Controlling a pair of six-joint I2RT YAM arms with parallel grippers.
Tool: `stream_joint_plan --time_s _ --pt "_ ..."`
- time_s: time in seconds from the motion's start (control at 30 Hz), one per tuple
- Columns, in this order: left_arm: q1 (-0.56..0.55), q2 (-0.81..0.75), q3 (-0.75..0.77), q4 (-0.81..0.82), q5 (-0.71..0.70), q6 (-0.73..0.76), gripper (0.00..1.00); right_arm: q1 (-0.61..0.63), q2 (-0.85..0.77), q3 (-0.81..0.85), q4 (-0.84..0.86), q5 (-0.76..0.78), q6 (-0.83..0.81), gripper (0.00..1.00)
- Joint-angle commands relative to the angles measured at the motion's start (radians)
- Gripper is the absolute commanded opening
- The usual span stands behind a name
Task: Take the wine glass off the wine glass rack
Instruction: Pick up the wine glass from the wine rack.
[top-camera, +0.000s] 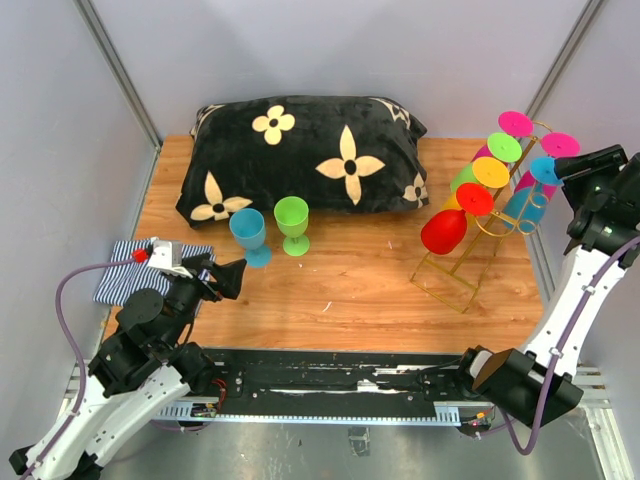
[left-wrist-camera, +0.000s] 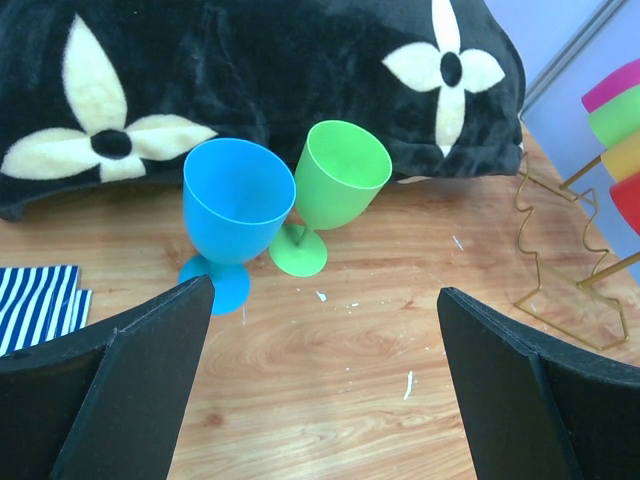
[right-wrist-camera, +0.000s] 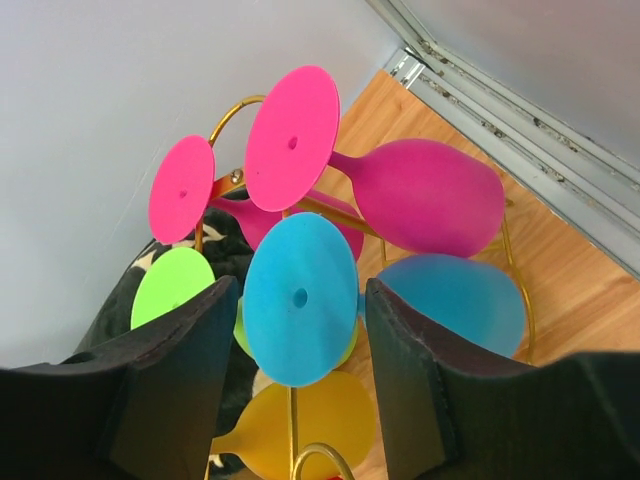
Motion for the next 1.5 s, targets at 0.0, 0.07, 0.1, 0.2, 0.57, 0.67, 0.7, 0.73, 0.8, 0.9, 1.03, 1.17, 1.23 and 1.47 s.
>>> stream_joint_plan --time_s 0.0,0.07,0.1,0.2,0.57,0.67,0.7,0.73,0.8,0.9,1.03,1.17,1.23,1.47 --pt "0.004 0.0 0.0 0.008 -0.015 -0.001 1.0 -0.015 0.009 0.019 0.037 -0.015 0.035 0.51" --pt "0.004 0.001 0.002 0.005 -0.029 -0.003 1.0 -0.015 0.012 0.025 0.026 -0.011 0.029 0.48" --pt "0.004 0.001 0.002 0.005 -0.033 -0.004 1.0 -0.016 0.013 0.027 0.019 -0.006 0.022 0.48" --pt "0.004 0.003 0.002 0.005 -0.034 -0.002 1.0 -0.016 0.011 0.03 -0.002 0.013 -0.002 0.47" --pt "0.004 0.008 -0.001 0.007 -0.03 -0.004 1.0 -0.014 -0.001 -0.019 -0.002 0.017 -0.023 0.34" --pt "0.004 0.02 -0.002 0.01 -0.028 -0.003 1.0 -0.016 -0.007 -0.03 -0.001 0.023 -0.025 0.29" --pt "0.004 0.024 -0.001 0.01 -0.027 -0.001 1.0 -0.015 -0.011 -0.036 0.0 0.026 -0.023 0.28" --pt "0.004 0.029 0.001 0.01 -0.027 0.0 1.0 -0.015 -0.013 -0.04 0.002 0.028 -0.022 0.28" --pt "0.004 0.038 0.0 0.012 -0.023 0.002 1.0 -0.015 -0.018 -0.047 0.005 0.033 -0.02 0.28" --pt "0.004 0.043 0.0 0.015 -0.019 0.005 1.0 -0.015 -0.017 -0.049 0.007 0.036 -0.025 0.27" --pt "0.004 0.041 0.0 0.014 -0.02 0.005 1.0 -0.015 -0.018 -0.056 0.01 0.043 -0.022 0.19" --pt "0.004 0.041 0.001 0.015 -0.021 0.005 1.0 -0.015 -0.031 -0.058 0.013 0.052 -0.015 0.17" --pt "0.004 0.041 -0.001 0.016 -0.021 0.006 1.0 -0.015 -0.038 -0.058 0.013 0.064 0.0 0.12" --pt "0.004 0.05 -0.002 0.016 -0.02 0.005 1.0 -0.015 -0.056 -0.054 0.01 0.078 0.025 0.06"
